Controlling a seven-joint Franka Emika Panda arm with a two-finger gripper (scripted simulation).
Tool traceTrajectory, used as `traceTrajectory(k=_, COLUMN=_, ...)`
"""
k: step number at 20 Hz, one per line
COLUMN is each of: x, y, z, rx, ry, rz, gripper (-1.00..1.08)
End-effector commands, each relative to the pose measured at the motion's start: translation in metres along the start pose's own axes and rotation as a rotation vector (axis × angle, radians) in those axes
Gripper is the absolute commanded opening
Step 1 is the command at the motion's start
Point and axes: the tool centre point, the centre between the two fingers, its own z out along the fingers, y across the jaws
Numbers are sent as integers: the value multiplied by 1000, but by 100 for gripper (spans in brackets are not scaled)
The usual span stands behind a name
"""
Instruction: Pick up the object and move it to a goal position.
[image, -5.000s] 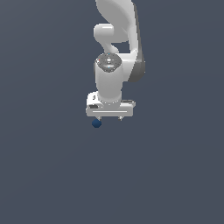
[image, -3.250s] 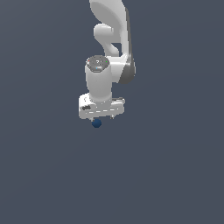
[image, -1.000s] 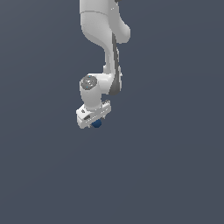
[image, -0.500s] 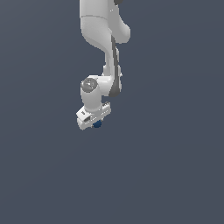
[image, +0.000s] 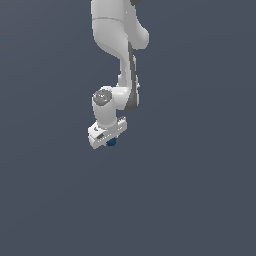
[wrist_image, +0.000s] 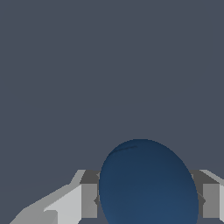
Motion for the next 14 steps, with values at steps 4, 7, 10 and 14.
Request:
traceTrajectory(k=4, x=21, y=-8, z=-6, rx=-1, ry=1, rz=-1, gripper=-100)
traceTrajectory(k=7, x=42, y=-16, z=-13, rx=-1, ry=1, rz=-1, gripper=-100)
traceTrajectory(k=10, x=67, y=-26, z=-20, rx=-1, ry=1, rz=-1, gripper=-100)
traceTrajectory(k=14, x=105, y=-41, z=-31, rx=-1, ry=1, rz=-1, gripper=-100)
